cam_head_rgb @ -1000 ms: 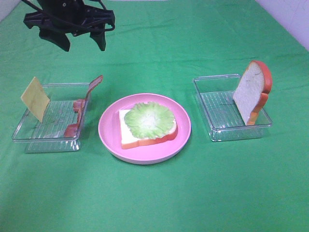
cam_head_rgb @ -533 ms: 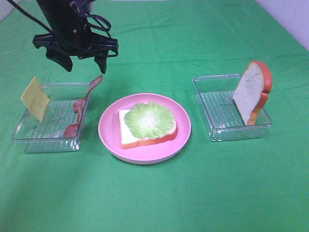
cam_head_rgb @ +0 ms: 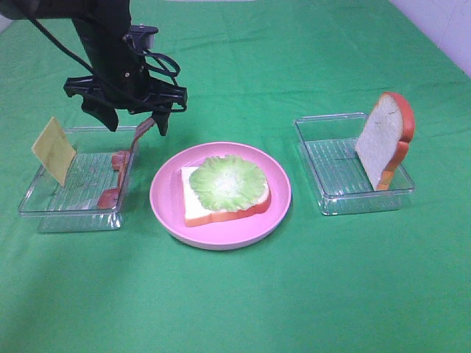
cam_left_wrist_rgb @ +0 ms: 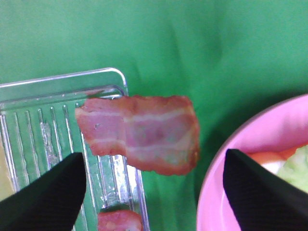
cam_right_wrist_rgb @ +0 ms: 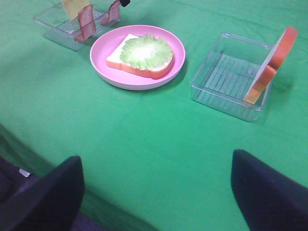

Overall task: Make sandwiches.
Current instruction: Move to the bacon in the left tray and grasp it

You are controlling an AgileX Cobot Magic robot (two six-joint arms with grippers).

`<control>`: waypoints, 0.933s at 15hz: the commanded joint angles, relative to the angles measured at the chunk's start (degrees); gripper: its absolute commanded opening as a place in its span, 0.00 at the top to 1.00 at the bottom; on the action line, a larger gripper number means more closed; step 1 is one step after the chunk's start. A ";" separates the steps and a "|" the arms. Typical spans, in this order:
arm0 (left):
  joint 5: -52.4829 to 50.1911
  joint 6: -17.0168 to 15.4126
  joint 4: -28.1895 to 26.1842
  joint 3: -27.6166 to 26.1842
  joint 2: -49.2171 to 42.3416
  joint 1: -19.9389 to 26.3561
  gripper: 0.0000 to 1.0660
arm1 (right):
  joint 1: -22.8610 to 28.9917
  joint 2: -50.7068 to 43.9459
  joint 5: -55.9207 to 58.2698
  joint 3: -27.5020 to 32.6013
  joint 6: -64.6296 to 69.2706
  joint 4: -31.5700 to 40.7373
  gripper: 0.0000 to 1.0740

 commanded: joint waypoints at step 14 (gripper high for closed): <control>-2.29 -0.34 1.55 -0.34 0.69 -0.17 0.71 | -0.11 -1.32 -0.34 0.17 -0.34 0.40 0.29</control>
